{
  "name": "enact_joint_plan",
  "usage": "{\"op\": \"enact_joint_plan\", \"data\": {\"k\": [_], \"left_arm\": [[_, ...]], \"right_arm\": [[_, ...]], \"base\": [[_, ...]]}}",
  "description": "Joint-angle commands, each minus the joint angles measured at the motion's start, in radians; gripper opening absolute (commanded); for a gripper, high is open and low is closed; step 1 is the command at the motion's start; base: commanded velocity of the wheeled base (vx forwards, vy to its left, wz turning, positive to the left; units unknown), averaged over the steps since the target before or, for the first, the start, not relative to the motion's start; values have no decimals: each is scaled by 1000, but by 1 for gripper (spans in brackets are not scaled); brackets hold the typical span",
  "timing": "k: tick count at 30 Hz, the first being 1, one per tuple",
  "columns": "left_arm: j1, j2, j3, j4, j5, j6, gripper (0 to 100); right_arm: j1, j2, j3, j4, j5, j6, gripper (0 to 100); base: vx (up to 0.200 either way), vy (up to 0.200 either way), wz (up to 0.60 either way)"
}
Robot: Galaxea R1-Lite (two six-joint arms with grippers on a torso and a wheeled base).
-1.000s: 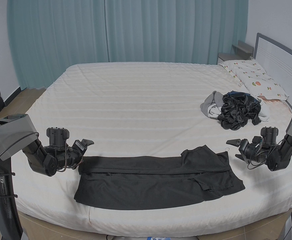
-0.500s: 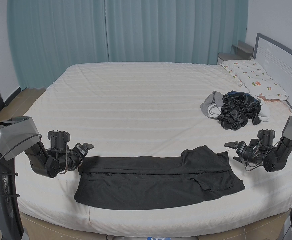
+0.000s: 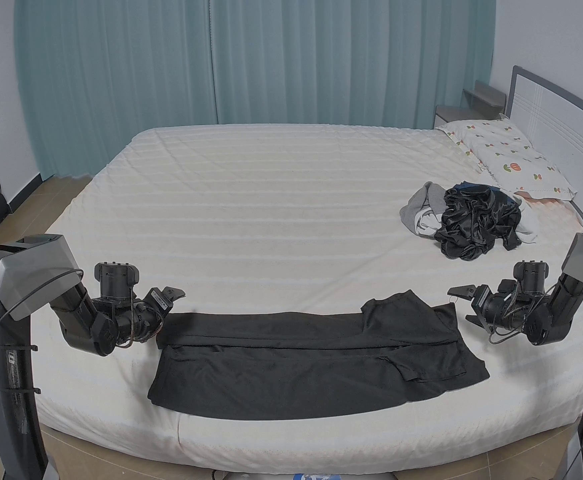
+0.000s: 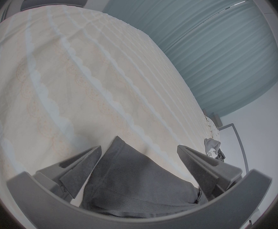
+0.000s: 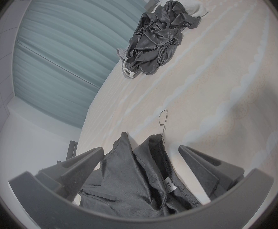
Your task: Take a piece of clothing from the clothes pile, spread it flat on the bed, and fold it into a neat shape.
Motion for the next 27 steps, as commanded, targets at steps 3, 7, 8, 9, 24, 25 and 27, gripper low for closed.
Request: {"op": "enact_joint_plan", "data": {"k": [3,7,8,9,24,25,27], "left_arm": [[-3,21,-4,0,7,-1,100],[-3,24,-4,0,9,4,100],[-5,24,-4,-2,9,7,100],[-5,26,-4,-2,9,7,100],[-6,29,-3,-3,35,7,0],[-6,30,-3,-3,44,7,0],[-8,32,-3,-3,50,7,0]], "right_arm": [[3,7,-1,-2,0,0,100],[6,12,-3,-10,8,-1,100],[7,13,-3,-10,9,-1,100],[9,16,-7,-11,9,-1,100],[59,71,-119,53,0,-11,0],[55,71,-118,53,0,-11,0],[52,71,-118,53,0,-11,0]], "base": [[0,0,0],[0,0,0],[0,0,0],[0,0,0],[0,0,0],[0,0,0],[0,0,0]]}}
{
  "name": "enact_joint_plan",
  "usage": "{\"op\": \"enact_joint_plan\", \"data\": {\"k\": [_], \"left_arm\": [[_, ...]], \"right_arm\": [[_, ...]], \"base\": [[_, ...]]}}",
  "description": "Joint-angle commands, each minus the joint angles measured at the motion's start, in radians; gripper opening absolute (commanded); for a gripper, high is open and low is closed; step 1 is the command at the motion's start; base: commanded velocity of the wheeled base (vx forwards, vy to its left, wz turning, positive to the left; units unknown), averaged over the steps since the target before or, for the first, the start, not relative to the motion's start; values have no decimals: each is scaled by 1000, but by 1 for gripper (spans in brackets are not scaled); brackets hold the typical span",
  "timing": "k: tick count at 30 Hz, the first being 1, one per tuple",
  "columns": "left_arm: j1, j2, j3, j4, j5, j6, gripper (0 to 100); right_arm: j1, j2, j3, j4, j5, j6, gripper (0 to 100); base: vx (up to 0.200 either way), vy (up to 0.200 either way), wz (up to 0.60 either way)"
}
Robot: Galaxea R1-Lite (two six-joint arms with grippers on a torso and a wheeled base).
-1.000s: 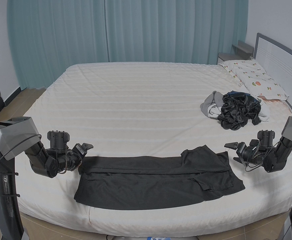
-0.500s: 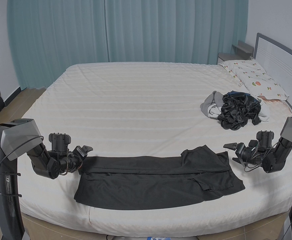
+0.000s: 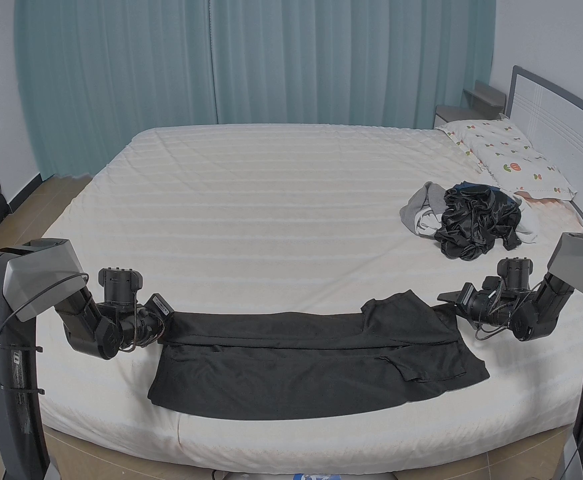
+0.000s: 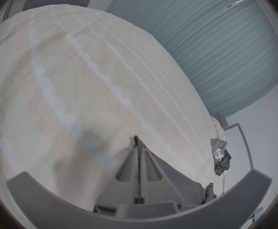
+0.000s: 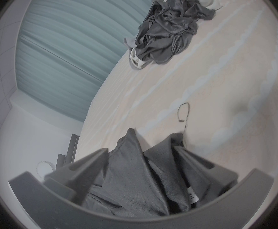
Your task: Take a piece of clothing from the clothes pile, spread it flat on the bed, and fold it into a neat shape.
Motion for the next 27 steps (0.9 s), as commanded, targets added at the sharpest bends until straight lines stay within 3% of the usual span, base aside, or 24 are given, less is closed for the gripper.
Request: {"op": "enact_joint_plan", "data": {"k": [1,13,24,25,26,27], "left_arm": [[-2,5,-2,0,5,-2,0],[-2,7,21,-53,9,-3,0],[-2,11,47,-99,7,-2,0],[-2,11,49,-99,7,-2,0],[-2,10,57,-100,5,-2,0],[-2,8,60,-100,5,-2,100]], "right_arm": [[-7,7,0,0,-3,0,0],[-52,23,-11,-14,-8,5,0],[-47,43,-11,-16,-8,-3,0],[-47,43,-9,-16,-8,-3,100],[-44,43,-9,-14,-8,-3,100],[-44,42,-9,-17,-8,-3,100]], "base": [[0,0,0],[0,0,0],[0,0,0],[0,0,0],[0,0,0],[0,0,0]]}}
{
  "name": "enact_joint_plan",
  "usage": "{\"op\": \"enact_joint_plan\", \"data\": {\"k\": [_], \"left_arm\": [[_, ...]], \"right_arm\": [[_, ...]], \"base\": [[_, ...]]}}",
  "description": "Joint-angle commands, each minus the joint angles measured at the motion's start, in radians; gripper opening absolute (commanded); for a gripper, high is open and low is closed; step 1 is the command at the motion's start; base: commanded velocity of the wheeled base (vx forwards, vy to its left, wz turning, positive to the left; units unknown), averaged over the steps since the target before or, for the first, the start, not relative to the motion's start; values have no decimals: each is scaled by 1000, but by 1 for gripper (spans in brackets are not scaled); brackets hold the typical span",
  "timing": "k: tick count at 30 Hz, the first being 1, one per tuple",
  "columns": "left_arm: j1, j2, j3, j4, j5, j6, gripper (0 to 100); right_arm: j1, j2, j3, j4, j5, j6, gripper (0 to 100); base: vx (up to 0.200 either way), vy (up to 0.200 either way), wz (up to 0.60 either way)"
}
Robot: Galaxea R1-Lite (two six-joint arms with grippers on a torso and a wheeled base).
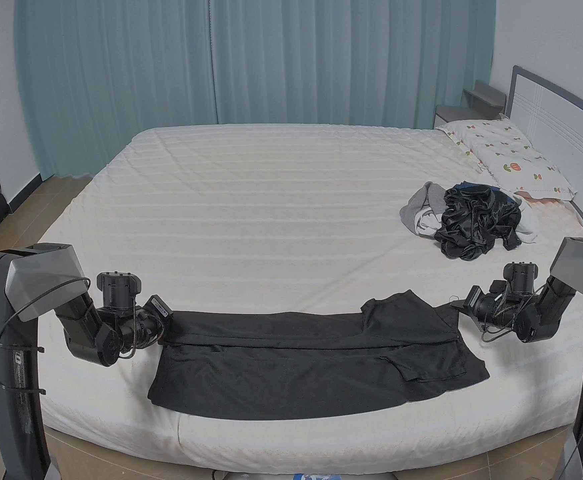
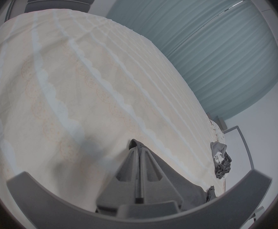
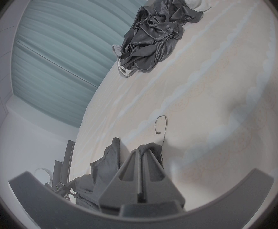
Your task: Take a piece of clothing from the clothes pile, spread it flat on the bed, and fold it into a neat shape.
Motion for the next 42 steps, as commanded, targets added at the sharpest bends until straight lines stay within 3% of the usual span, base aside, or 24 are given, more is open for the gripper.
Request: {"op": "enact_joint_plan", "data": {"k": [1,7,12,16,22,34,35,42], "left_arm": [[0,-2,11,-1,-1,0,100],[8,-5,17,-4,-3,-11,100],[20,-8,25,-4,0,-33,100],[21,-11,28,-4,0,-48,100],[21,-8,60,-70,0,-46,100],[20,-4,74,-94,0,-46,100],[21,-4,74,-96,0,-46,100],[21,-4,74,-96,0,-46,100]], "right_arm": [[3,3,1,-1,1,0,100],[9,-126,50,-58,4,3,100],[88,-205,115,-62,13,0,100],[137,-167,118,-59,13,-13,100],[128,-61,101,-59,13,-123,100],[141,2,38,-32,11,-138,100],[141,-6,41,-32,11,-138,0],[131,-63,124,-66,10,-148,0]], "base": [[0,0,0],[0,0,0],[0,0,0],[0,0,0],[0,0,0],[0,0,0],[0,0,0],[0,0,0]]}}
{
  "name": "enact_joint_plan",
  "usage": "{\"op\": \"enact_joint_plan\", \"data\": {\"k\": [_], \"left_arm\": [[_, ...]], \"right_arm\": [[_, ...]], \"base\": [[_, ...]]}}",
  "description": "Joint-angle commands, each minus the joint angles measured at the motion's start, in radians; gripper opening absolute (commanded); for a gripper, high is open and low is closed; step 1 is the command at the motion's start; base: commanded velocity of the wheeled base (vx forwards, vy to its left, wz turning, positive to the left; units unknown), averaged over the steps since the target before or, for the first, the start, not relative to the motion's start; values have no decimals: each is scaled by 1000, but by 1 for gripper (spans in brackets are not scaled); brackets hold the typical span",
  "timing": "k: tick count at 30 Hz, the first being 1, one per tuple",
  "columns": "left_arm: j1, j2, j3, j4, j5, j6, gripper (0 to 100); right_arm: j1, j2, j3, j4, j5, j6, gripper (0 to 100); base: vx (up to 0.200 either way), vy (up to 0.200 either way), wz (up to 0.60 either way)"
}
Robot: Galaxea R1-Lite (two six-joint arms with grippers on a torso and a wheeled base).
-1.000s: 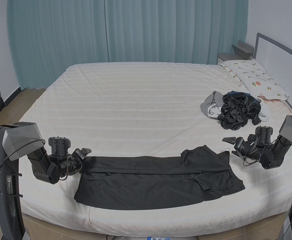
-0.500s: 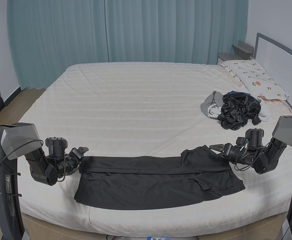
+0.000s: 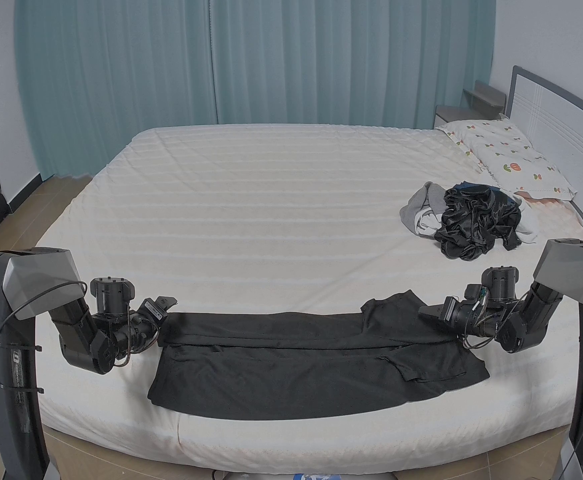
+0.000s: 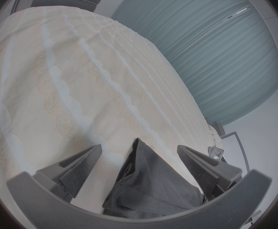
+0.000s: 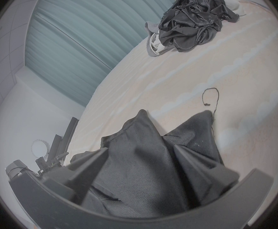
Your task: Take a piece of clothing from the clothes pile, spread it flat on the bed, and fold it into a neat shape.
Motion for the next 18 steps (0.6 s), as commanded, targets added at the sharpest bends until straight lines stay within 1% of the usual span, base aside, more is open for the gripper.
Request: {"op": "enact_joint_plan", "data": {"k": [1,3,5,8,9,11,13,17,18], "left_arm": [[1,2,0,0,0,0,100],[1,2,1,0,-1,0,100],[1,2,1,0,-1,0,100],[1,2,1,0,-1,0,100],[1,2,1,0,-1,0,100],[1,2,1,0,-1,0,100],[1,2,1,0,-1,0,100],[1,2,1,0,-1,0,100],[1,0,1,0,-1,0,100]], "right_arm": [[-13,-49,63,-31,3,-6,0],[-20,-61,83,-44,4,-8,0],[-34,-95,144,-73,17,-15,0],[-51,-123,190,-85,56,-35,0],[-60,-136,209,-87,90,-51,0],[-74,-146,226,-85,115,-69,0],[-79,-147,230,-85,118,-78,0],[-89,-141,246,-67,118,-127,0],[-89,-146,256,-51,118,-153,0]], "base": [[0,0,0],[0,0,0],[0,0,0],[0,0,0],[0,0,0],[0,0,0],[0,0,0],[0,0,0],[0,0,0]]}}
